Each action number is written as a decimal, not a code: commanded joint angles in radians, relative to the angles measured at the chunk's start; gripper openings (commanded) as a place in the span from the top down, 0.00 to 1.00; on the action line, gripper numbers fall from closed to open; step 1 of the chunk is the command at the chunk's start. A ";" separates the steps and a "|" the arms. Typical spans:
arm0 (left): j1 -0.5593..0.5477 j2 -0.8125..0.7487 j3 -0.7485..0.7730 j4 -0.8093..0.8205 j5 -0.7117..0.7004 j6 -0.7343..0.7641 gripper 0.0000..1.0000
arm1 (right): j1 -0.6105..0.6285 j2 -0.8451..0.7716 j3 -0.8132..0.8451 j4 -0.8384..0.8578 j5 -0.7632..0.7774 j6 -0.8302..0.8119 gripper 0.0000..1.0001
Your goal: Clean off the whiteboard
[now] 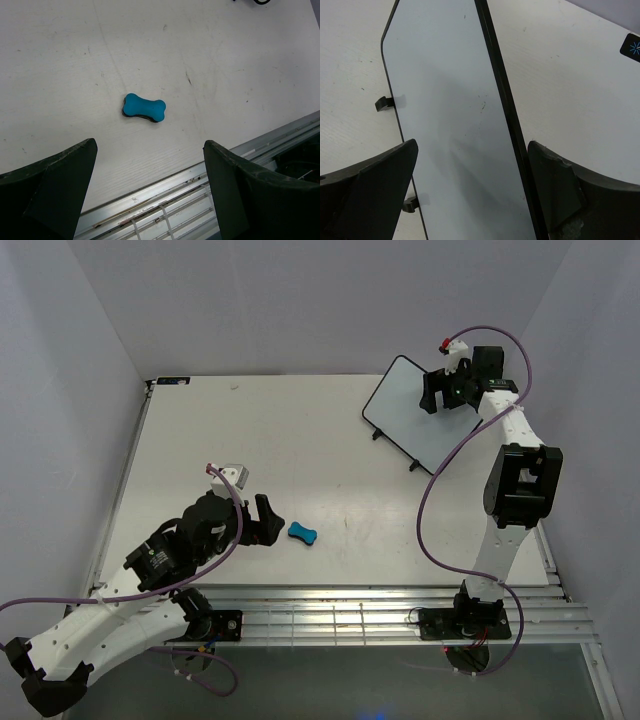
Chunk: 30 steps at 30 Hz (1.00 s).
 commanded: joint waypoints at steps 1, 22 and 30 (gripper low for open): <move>0.001 -0.013 -0.011 0.011 0.001 0.003 0.02 | 0.008 -0.038 -0.013 0.008 0.014 0.022 0.04; 0.002 -0.015 -0.014 0.014 0.005 0.004 0.02 | 0.010 -0.139 -0.192 0.214 0.226 0.011 0.10; 0.002 -0.009 -0.013 0.013 -0.010 0.004 0.02 | 0.008 -0.200 -0.176 0.174 0.207 -0.006 0.10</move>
